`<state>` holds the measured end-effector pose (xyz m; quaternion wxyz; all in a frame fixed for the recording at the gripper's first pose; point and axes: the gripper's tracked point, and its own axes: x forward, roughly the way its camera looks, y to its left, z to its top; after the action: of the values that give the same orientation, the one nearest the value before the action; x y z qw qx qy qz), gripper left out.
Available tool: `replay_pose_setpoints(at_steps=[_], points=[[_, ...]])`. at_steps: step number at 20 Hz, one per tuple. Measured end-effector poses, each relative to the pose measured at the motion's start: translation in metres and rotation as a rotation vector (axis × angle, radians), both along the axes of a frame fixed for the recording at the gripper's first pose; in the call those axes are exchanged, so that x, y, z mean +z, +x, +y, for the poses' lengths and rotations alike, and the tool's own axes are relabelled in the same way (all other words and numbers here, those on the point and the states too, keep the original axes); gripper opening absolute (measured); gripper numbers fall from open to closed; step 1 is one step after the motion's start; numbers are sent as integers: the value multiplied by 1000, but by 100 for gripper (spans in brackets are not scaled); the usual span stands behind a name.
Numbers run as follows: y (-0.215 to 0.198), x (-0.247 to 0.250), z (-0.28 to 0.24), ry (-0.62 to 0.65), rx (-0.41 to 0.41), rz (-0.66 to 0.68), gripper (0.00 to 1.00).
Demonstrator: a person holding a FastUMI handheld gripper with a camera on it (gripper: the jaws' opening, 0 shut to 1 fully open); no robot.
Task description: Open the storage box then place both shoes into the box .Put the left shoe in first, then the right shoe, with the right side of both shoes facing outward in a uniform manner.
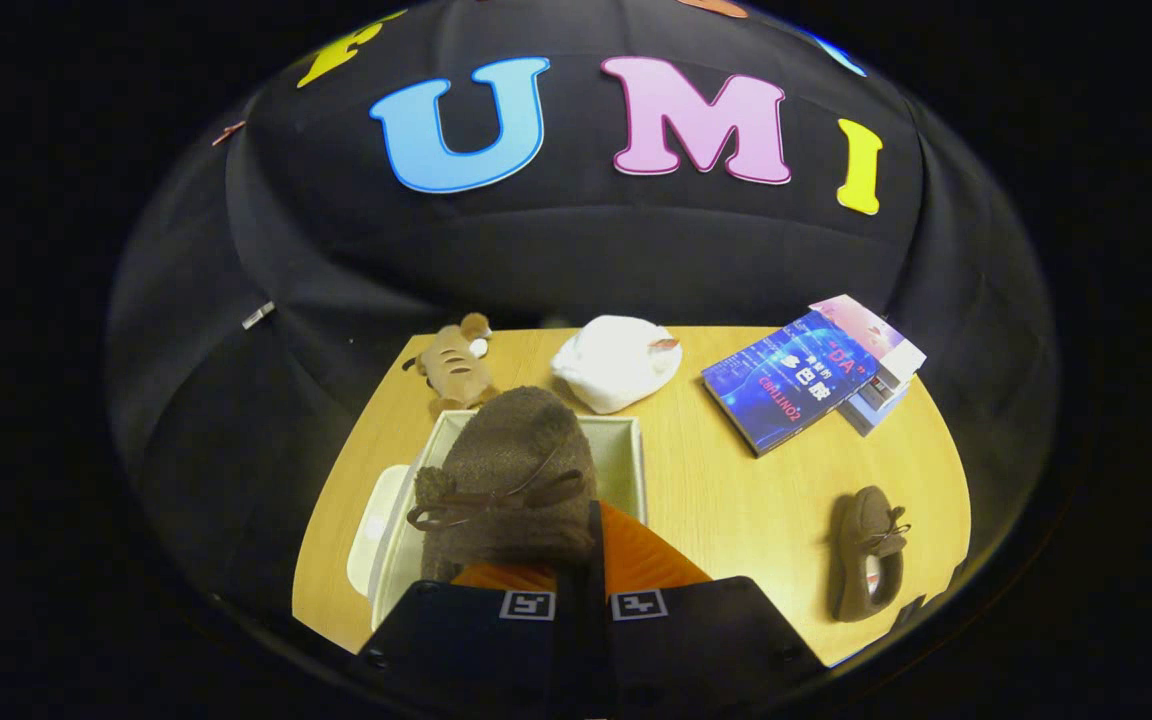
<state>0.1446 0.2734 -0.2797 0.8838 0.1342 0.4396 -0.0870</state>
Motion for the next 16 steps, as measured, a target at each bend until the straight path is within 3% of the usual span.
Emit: replay_pose_setpoints(at_steps=[16], points=[[19, -81, 56, -61, -50, 131, 7]])
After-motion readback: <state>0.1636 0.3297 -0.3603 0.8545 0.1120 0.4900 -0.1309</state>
